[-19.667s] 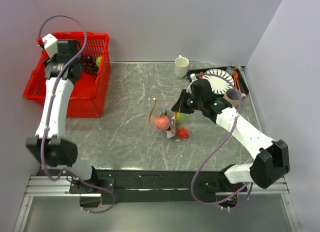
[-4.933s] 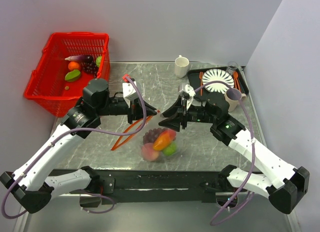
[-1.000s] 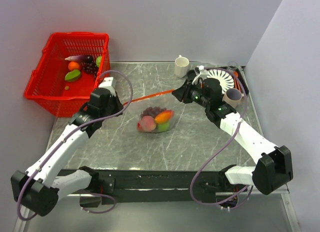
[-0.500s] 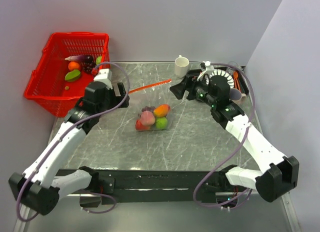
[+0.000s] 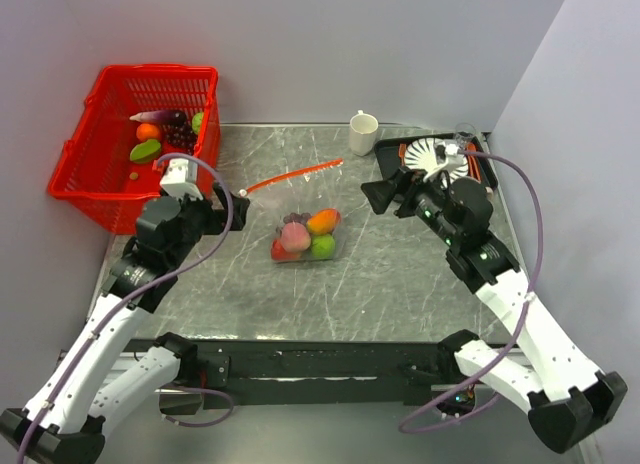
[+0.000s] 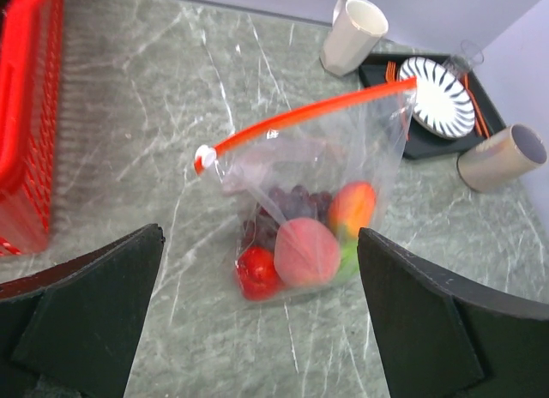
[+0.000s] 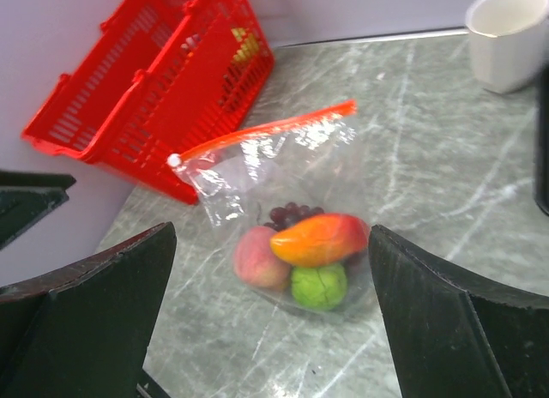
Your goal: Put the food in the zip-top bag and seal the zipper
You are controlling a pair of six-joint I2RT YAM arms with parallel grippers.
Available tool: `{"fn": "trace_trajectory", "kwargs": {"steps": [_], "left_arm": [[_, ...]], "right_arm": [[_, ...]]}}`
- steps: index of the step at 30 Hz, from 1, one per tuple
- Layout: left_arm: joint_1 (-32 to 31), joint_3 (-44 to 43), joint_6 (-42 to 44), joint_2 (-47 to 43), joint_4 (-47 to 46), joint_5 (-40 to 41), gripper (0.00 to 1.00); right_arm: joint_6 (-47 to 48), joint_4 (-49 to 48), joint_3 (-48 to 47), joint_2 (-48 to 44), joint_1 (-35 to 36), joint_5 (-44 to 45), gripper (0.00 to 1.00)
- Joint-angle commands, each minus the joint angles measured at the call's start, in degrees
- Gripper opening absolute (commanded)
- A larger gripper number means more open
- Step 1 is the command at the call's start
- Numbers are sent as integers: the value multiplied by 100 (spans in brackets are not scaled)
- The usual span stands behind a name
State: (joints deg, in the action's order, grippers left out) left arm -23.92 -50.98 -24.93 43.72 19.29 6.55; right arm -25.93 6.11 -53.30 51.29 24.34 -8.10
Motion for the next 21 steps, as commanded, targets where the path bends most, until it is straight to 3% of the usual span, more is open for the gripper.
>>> {"fn": "trace_trajectory", "kwargs": {"steps": [1, 21], "left_arm": [[10, 299, 93, -180, -777, -171, 99], [10, 783, 436, -532, -1111, -92, 99]], "right_arm": [[-148, 215, 258, -443, -34, 537, 100], [-509, 382, 1006, -1121, -34, 1266, 100]]}}
